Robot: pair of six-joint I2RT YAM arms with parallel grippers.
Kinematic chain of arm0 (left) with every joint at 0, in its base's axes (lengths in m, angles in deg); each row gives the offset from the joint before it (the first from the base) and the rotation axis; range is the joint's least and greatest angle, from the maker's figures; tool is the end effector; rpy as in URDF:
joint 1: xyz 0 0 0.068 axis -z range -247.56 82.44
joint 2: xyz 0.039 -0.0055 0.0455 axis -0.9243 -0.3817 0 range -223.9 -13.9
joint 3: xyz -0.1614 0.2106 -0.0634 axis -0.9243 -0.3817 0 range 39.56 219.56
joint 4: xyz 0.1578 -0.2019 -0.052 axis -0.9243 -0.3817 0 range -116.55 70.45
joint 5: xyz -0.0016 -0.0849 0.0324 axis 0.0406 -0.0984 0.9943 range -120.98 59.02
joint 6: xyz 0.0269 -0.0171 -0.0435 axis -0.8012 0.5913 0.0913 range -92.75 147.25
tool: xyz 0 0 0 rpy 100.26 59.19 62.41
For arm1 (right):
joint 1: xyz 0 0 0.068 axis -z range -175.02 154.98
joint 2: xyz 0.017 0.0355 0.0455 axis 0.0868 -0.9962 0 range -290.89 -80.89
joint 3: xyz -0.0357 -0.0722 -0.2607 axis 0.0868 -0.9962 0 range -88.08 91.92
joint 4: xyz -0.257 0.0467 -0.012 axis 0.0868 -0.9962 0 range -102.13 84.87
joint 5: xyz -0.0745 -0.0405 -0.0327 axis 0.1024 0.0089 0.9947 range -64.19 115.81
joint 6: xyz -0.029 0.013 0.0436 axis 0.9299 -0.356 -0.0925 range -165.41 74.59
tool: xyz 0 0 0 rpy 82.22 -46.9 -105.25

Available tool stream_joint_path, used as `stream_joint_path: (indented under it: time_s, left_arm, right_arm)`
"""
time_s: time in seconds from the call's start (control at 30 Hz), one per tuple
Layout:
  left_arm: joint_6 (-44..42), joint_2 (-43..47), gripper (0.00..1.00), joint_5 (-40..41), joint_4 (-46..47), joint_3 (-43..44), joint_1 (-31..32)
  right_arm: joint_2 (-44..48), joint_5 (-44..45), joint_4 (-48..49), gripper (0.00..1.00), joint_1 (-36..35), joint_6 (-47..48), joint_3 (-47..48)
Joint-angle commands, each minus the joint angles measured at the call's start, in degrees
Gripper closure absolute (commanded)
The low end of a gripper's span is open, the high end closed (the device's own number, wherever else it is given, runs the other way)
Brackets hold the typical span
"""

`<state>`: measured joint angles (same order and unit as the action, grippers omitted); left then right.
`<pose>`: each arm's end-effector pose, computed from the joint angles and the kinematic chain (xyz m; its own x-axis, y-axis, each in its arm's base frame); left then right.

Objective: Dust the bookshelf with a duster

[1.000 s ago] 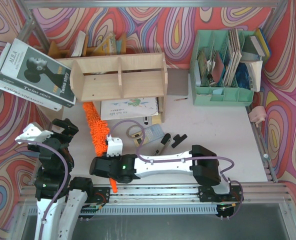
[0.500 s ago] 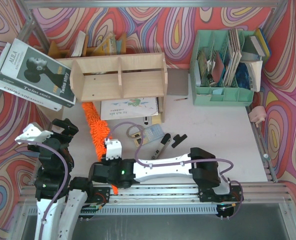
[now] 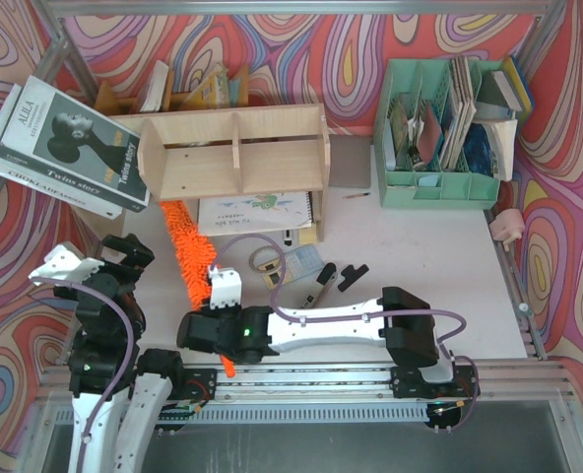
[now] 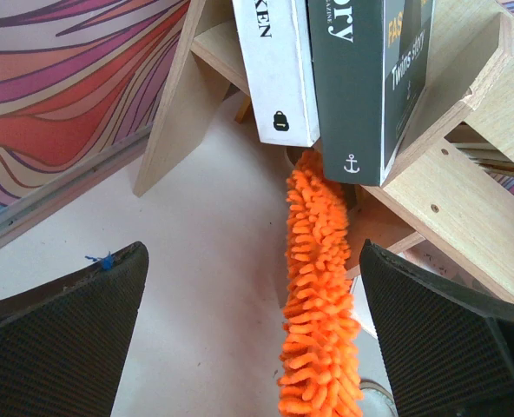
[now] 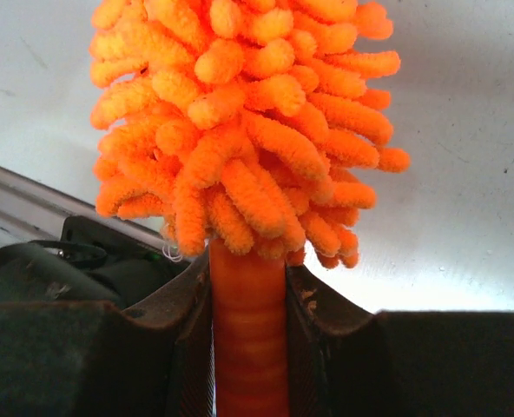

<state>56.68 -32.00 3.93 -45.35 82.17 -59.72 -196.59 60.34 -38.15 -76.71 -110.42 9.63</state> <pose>0.0724 0.0107 0.3495 0.2042 -0.4348 -0.8771 -0.4074 0.7769 -0.4800 0.0852 0.4434 0.2525 -0.7396 0.1029 -0.6652 -0.2208 0.8965 0.3842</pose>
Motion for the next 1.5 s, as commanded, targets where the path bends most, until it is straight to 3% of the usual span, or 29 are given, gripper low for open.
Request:
stream_joint_path:
  time_s: [0.0,0.77,1.03,1.3,1.47]
  left_arm:
    - [0.28,1.08,0.01,-0.11,0.84,-0.47,-0.19]
    - [0.45,1.45,0.01,-0.61,0.89,-0.42,-0.19]
    - [0.37,1.85,0.02,-0.32,0.75,-0.42,-0.26]
    - [0.28,2.2,0.02,-0.02,0.76,-0.42,-0.25]
    - [0.26,2.2,0.02,-0.05,0.71,-0.42,-0.27]
  right_arm:
    - [-0.44,-0.7,-4.41,1.0,5.69,-6.35,-2.8]
    - [-5.14,-7.13,-10.98,1.0,6.37,-7.94,3.8]
    - [2.65,2.35,0.69,1.0,2.25,-1.08,-2.31]
    - [5.52,15.35,2.96,1.0,-2.79,2.13,-2.74]
    - [7.86,20.18,10.42,1.0,-5.07,8.19,-6.08]
